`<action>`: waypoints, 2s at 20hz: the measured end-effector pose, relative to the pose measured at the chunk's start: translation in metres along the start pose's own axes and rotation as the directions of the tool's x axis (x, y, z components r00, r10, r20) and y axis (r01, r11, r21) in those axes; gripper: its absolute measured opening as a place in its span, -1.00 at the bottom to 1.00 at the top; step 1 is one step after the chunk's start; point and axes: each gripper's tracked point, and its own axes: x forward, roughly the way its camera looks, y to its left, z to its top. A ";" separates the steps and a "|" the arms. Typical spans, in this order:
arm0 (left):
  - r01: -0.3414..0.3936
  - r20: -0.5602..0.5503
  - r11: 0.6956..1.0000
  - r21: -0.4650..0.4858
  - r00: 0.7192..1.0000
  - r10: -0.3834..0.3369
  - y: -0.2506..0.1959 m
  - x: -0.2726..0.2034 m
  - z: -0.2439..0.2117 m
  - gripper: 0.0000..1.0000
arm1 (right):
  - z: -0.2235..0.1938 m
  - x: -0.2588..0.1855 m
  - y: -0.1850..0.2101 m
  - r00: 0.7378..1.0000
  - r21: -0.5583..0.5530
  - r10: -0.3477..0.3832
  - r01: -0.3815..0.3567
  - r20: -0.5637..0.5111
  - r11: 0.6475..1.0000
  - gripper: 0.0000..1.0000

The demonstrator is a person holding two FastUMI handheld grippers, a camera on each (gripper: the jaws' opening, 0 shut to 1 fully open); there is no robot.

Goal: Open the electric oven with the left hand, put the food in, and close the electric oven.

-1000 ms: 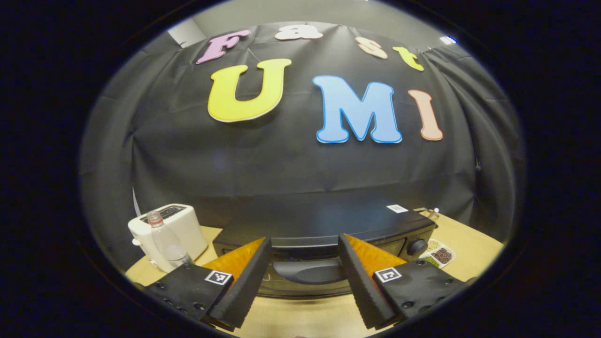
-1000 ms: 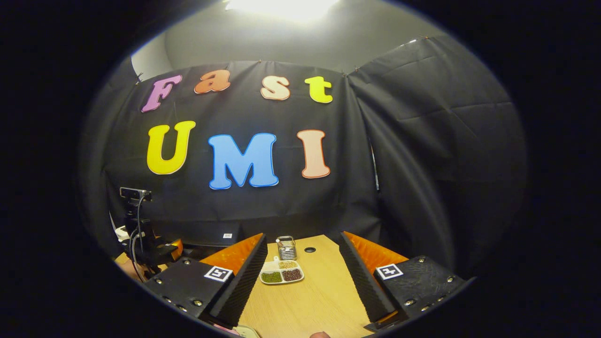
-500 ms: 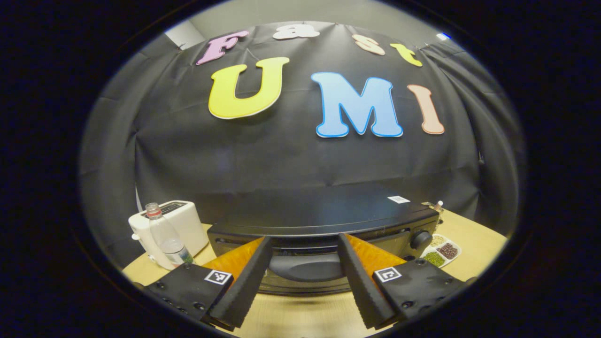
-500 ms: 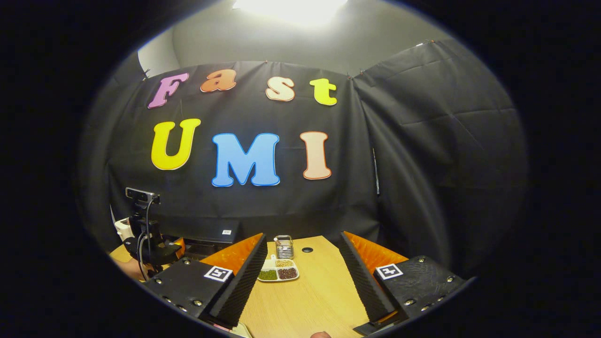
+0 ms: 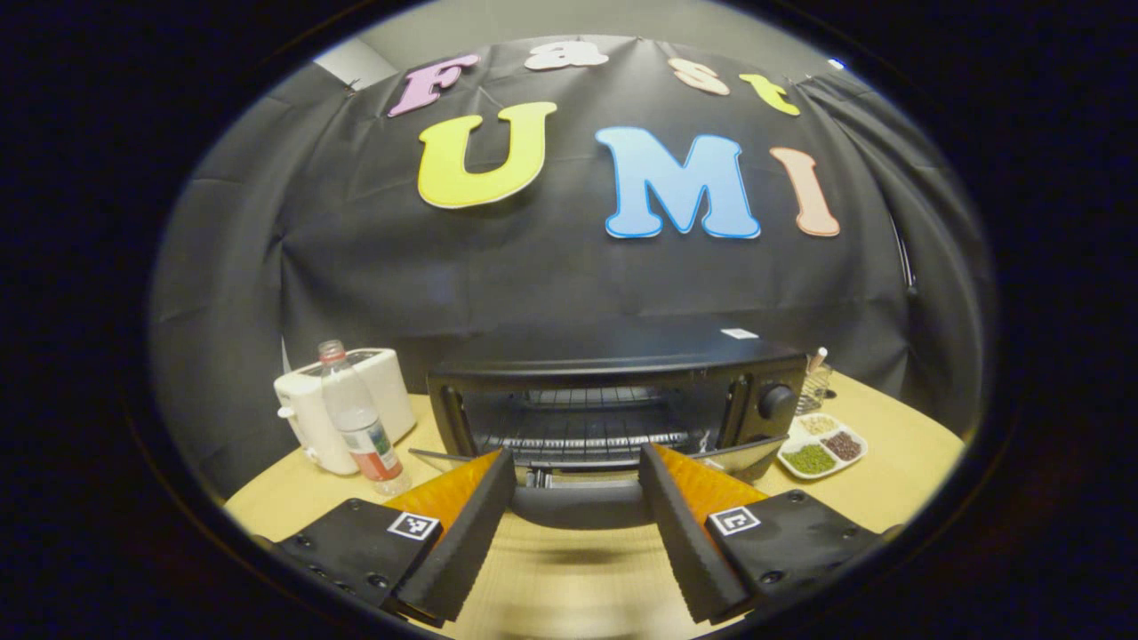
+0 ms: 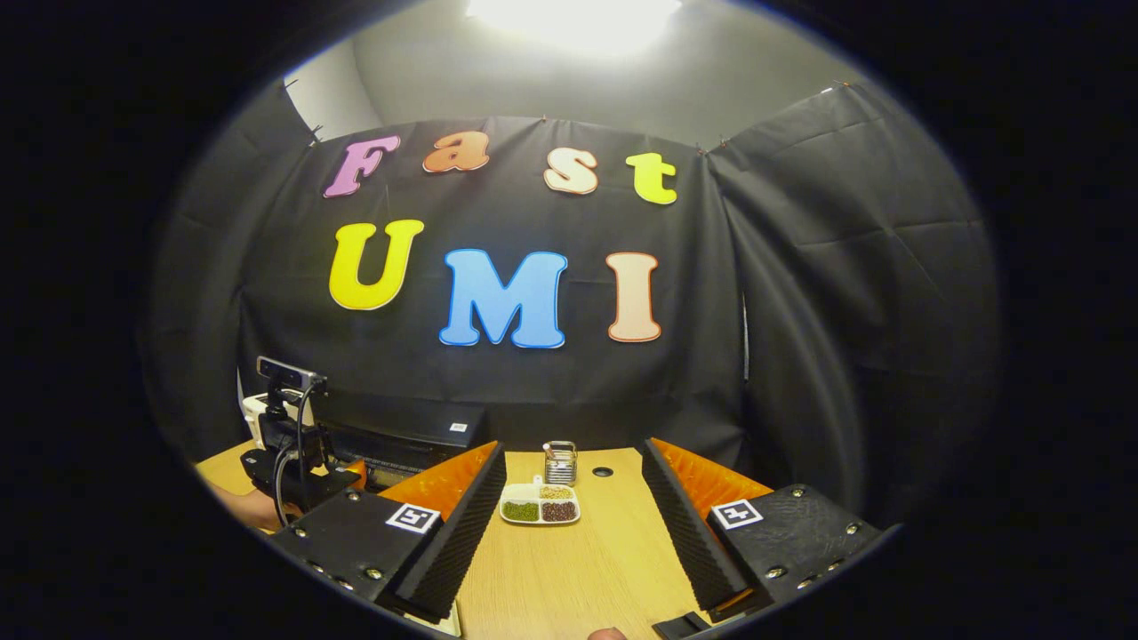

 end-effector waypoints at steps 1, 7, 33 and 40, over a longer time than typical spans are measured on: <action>0.000 -0.017 1.000 0.000 1.000 0.000 -0.001 -0.006 -0.008 0.89 | -0.001 -0.001 0.001 1.000 -0.007 0.012 -0.012 -0.004 1.000 0.91; -0.016 -0.090 0.999 -0.048 0.996 0.012 -0.001 -0.026 -0.049 0.89 | -0.007 -0.008 0.010 0.996 -0.014 0.080 -0.081 -0.028 0.997 0.92; -0.192 0.305 0.980 -0.053 0.931 0.199 0.089 -0.248 0.142 0.96 | -0.160 -0.024 0.131 0.612 0.332 0.620 -0.526 -0.491 0.783 0.92; -0.310 0.308 0.950 -0.037 0.901 0.306 0.126 -0.304 0.130 0.96 | -0.240 -0.041 0.141 0.383 0.404 0.610 -0.493 -0.694 0.770 0.87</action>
